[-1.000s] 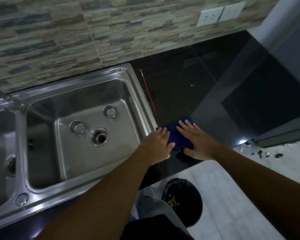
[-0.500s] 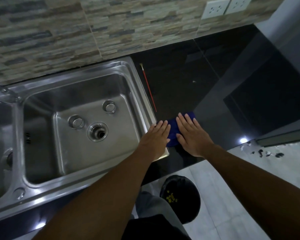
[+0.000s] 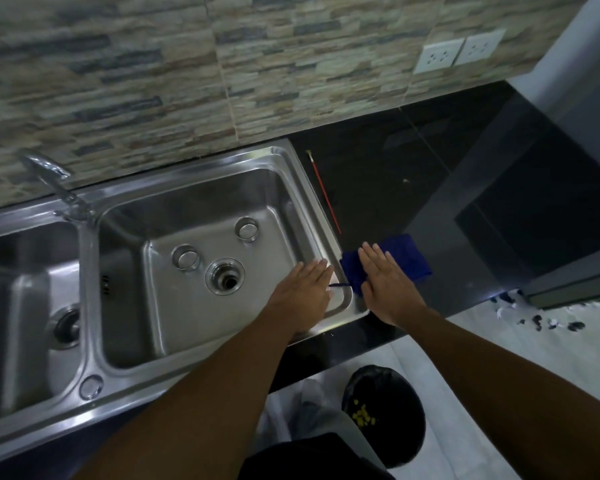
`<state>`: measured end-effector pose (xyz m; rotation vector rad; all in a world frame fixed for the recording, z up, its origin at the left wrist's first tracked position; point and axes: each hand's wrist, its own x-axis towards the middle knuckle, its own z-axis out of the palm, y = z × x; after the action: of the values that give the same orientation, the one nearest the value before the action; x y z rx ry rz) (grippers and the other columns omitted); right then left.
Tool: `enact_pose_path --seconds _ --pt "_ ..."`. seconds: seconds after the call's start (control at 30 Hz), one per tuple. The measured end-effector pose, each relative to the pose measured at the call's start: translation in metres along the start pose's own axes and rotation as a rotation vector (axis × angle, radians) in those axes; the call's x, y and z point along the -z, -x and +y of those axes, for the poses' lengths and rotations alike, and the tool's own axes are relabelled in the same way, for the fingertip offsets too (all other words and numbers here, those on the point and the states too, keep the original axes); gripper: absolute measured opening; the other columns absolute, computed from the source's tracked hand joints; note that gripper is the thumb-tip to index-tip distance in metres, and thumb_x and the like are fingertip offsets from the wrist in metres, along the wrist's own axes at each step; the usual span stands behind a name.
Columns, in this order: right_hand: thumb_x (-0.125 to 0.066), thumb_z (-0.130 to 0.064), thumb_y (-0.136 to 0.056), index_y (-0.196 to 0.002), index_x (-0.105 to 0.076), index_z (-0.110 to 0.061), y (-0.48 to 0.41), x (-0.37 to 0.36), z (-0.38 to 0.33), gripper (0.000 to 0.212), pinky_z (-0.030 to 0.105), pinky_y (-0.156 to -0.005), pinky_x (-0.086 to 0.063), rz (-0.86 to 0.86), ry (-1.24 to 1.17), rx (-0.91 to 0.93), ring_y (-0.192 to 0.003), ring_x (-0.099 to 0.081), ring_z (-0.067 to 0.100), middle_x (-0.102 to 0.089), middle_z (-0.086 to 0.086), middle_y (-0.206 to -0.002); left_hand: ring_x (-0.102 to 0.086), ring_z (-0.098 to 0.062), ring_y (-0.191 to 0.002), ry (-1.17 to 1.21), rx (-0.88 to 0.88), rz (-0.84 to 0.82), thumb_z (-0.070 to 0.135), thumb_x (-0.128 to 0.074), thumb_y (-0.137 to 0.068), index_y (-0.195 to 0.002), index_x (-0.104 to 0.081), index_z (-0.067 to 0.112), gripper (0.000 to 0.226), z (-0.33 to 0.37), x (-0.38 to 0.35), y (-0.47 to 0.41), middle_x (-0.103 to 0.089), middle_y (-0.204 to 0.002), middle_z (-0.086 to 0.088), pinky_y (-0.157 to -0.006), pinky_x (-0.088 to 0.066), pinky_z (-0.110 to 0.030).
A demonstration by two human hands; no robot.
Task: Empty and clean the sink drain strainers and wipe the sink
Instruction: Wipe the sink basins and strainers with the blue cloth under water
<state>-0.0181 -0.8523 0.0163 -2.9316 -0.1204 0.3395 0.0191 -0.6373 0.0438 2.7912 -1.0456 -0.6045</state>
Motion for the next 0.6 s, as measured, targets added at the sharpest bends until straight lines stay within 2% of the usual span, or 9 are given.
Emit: enact_pose_path --seconds 0.13,0.3,0.47,0.6 --pt "-0.032 -0.027 -0.105 -0.16 -0.006 -0.008 0.02 -0.008 -0.027 0.064 0.03 -0.124 0.007 0.048 -0.029 -0.043 -0.156 0.002 0.018 -0.003 0.007 -0.169 -0.009 -0.021 -0.155 0.024 -0.031 0.036 0.036 -0.024 -0.107 -0.158 -0.015 0.012 0.057 -0.01 -0.003 0.023 -0.015 -0.167 -0.006 -0.126 -0.007 -0.038" --pt "-0.035 -0.022 -0.102 -0.159 -0.015 -0.007 0.024 -0.012 -0.077 0.062 0.037 -0.128 -0.002 0.108 -0.063 0.054 -0.156 -0.004 0.021 -0.012 0.01 -0.167 -0.016 -0.02 -0.153 0.007 -0.008 0.088 0.034 -0.027 -0.106 -0.158 -0.019 0.013 0.056 -0.039 -0.008 0.057 -0.021 -0.165 -0.006 -0.125 -0.009 -0.038" --pt "-0.042 -0.016 -0.098 -0.158 -0.02 -0.005 -0.01 -0.016 -0.139 0.064 0.036 -0.128 -0.005 0.114 -0.079 0.151 -0.156 -0.009 0.023 -0.017 0.012 -0.166 -0.023 -0.023 -0.15 0.019 0.127 0.124 0.031 -0.03 -0.105 -0.156 -0.025 0.012 0.055 -0.102 -0.008 0.09 -0.028 -0.163 -0.008 -0.124 -0.014 -0.04" --pt "-0.041 -0.018 -0.101 -0.158 -0.023 -0.007 -0.052 -0.022 -0.186 0.061 0.036 -0.128 -0.006 0.07 -0.104 0.195 -0.156 -0.011 0.022 -0.02 0.01 -0.166 -0.041 -0.027 -0.136 0.064 0.267 0.17 0.026 -0.04 -0.101 -0.144 -0.042 0.014 0.045 -0.16 -0.003 0.114 -0.046 -0.148 -0.007 -0.115 -0.027 -0.039"
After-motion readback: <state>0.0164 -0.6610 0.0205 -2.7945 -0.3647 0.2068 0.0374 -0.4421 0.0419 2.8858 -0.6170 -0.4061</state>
